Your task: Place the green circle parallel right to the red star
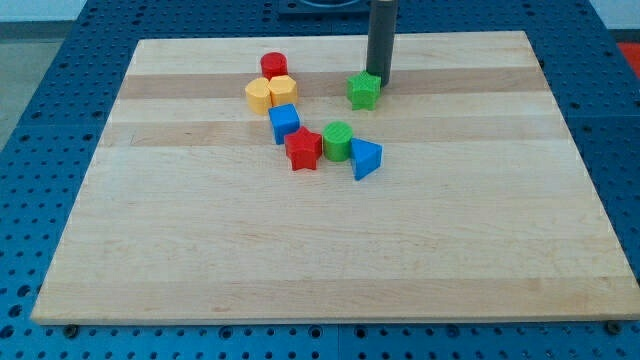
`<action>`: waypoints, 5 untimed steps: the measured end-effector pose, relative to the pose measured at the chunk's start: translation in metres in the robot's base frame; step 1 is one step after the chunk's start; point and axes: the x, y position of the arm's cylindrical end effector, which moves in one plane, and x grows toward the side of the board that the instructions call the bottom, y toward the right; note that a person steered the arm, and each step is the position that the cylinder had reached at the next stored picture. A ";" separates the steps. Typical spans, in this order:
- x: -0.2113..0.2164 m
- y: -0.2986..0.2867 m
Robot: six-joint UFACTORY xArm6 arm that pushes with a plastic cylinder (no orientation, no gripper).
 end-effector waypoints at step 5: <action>-0.025 -0.053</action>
